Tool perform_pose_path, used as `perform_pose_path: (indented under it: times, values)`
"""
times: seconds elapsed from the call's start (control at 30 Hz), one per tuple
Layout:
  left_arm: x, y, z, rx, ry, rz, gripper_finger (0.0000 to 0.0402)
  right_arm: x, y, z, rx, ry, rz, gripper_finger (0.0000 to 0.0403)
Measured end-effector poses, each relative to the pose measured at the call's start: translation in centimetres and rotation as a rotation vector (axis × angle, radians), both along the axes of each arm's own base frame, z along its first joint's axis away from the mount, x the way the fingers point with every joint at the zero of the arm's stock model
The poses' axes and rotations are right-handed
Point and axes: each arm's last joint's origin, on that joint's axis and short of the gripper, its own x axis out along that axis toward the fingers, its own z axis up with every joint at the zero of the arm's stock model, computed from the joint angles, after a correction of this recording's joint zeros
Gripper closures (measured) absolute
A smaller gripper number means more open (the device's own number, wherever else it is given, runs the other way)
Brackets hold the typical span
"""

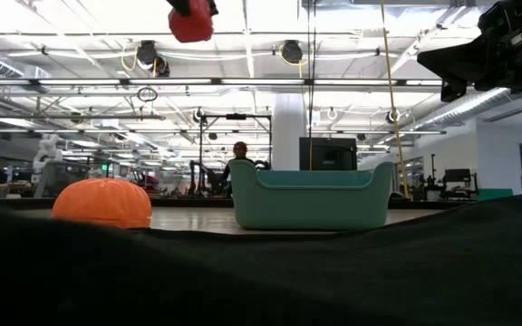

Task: Pick and placing Produce into tupperware
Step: Put the red apple into the blue container

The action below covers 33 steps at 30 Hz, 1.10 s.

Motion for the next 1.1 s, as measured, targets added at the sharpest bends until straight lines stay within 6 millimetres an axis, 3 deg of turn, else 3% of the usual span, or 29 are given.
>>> perform_pose_path:
  times: [0.5,0.9,1.1]
  values:
    - [0.3,0.4,0.2,-0.022,-0.038,0.054,0.0108,0.0,0.0,0.0,-0.031,0.001,-0.005,0.0403]
    - [3.6,0.1,-2.3,-0.081,-0.025,0.030,0.0108,0.0,0.0,0.0,-0.026,-0.002,-0.004,0.0403]
    - [4.7,-0.1,-2.4,-0.139,-0.089,-0.026,0.0108,0.0,0.0,0.1,-0.026,-0.007,-0.004,0.0403]
